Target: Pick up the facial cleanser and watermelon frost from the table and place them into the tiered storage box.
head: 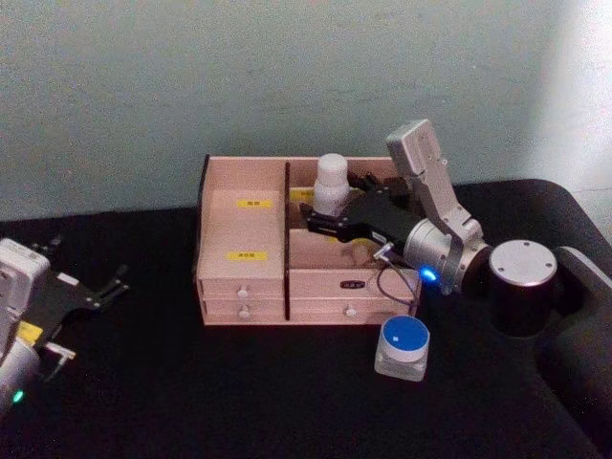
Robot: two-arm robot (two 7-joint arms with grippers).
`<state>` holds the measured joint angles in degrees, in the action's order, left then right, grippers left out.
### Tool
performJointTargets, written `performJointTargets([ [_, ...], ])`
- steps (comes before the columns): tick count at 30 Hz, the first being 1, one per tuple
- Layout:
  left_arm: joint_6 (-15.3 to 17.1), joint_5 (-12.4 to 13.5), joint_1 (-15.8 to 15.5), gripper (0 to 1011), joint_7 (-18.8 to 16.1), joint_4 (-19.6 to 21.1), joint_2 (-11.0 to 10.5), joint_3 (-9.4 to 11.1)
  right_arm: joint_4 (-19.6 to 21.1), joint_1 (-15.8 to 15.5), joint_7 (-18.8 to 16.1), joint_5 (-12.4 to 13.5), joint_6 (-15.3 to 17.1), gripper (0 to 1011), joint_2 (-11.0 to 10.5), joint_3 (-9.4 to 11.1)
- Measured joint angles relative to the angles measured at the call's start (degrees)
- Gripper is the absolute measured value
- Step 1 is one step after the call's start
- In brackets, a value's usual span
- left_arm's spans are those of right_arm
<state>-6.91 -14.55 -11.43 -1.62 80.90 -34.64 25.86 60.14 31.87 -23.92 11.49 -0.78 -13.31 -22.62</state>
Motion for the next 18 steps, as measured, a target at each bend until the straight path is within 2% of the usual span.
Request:
performJointTargets([
  [10, 0.0, 0.0, 0.0, 1001, 0.0, 0.0, 0.0, 0.0, 6.4, -2.9, 1.1, 1.0, 0.4, 1000, -1.3, 2.1],
  [15, 0.0, 0.0, 0.0, 1001, 0.0, 0.0, 0.0, 0.0, 10.6, -5.3, 0.5, 1.9, 0.7, 1000, -2.9, 3.0],
  [18, 0.0, 0.0, 0.0, 1001, 0.0, 0.0, 0.0, 0.0, 14.5, -7.7, -0.6, 3.2, 1.2, 1000, -5.1, 3.8],
])
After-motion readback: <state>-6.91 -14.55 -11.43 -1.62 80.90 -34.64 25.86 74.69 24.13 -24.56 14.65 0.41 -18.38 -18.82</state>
